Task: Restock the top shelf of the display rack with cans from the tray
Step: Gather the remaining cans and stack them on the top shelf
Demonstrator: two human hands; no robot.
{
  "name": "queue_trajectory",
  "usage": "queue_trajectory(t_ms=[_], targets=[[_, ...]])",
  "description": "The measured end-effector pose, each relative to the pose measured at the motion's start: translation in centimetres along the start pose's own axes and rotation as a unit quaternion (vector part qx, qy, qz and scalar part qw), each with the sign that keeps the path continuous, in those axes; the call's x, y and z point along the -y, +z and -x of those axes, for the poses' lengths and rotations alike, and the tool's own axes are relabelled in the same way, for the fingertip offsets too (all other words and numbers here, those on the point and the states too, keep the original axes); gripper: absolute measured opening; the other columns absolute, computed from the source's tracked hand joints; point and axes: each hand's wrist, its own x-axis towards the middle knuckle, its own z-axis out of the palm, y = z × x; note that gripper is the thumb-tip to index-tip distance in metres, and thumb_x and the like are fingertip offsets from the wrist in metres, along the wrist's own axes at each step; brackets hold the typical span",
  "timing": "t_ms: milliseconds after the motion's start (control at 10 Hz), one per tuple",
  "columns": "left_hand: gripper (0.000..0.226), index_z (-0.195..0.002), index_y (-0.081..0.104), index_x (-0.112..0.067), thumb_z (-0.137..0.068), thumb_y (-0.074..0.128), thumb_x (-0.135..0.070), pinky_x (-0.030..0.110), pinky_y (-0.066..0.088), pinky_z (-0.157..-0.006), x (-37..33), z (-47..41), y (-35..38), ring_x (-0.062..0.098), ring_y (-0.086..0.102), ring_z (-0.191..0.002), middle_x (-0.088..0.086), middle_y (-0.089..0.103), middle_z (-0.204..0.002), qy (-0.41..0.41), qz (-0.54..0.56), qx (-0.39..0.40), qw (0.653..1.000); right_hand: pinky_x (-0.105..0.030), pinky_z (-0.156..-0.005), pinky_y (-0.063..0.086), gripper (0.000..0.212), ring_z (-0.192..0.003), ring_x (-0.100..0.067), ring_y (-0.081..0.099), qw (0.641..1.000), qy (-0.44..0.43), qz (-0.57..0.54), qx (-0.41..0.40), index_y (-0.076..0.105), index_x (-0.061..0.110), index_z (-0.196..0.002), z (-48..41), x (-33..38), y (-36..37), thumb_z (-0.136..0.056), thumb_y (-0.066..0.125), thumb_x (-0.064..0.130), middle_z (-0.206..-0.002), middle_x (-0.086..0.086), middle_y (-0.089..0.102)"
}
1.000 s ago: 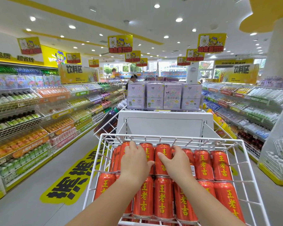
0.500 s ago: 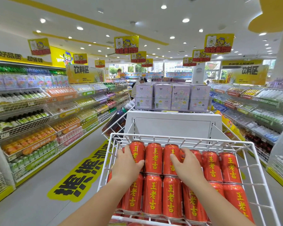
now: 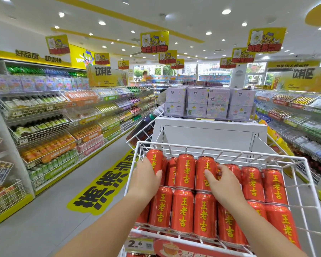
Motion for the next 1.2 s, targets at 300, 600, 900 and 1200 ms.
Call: queue_trajectory(t_ms=[300, 600, 900, 1200], targets=[[0.036, -0.118, 0.05, -0.004, -0.096, 0.063, -0.028, 0.035, 0.05, -0.076, 0.0, 0.2, -0.4, 0.032, 0.061, -0.101, 0.017, 0.051, -0.122, 0.013, -0.06, -0.024, 0.998, -0.038, -0.102, 0.043, 0.061, -0.127, -0.028, 0.055, 1.0, -0.001, -0.017, 0.021, 0.048, 0.011, -0.142, 0.1, 0.3, -0.3, -0.093, 0.066, 0.042, -0.138, -0.011, 0.059], [0.04, -0.123, 0.05, -0.008, -0.102, 0.052, -0.043, 0.029, 0.052, -0.086, -1.0, 1.3, -2.1, 0.022, 0.062, -0.109, 0.009, 0.058, -0.118, 0.041, -0.22, -0.007, 0.975, -0.042, -0.106, 0.045, 0.064, -0.13, -0.029, 0.053, 0.999, 0.002, -0.029, 0.034, 0.045, 0.011, -0.145, 0.4, 0.3, -0.2, -0.094, 0.063, 0.044, -0.142, -0.011, 0.057], [0.064, -0.14, 0.039, -0.009, -0.097, 0.047, -0.055, 0.032, 0.053, -0.087, 0.2, 1.6, -1.4, 0.025, 0.056, -0.113, 0.008, 0.052, -0.125, 0.13, -0.24, -0.043, 0.961, -0.044, -0.105, 0.047, 0.063, -0.127, -0.027, 0.054, 0.999, -0.016, 0.02, 0.037, 0.046, 0.014, -0.144, 0.4, 0.2, -0.5, -0.094, 0.058, 0.05, -0.14, -0.008, 0.056], [0.09, -0.158, 0.031, -0.017, -0.089, 0.022, -0.073, 0.061, 0.022, -0.12, 1.8, 4.5, -0.9, 0.041, 0.029, -0.15, 0.02, 0.034, -0.161, 0.19, -0.297, -0.016, 0.936, -0.045, -0.124, 0.021, 0.085, -0.153, -0.028, 0.022, 0.938, -0.14, 0.315, 0.03, 0.018, 0.016, -0.16, 3.9, -0.7, -1.8, -0.094, 0.031, 0.068, -0.167, -0.01, 0.022]])
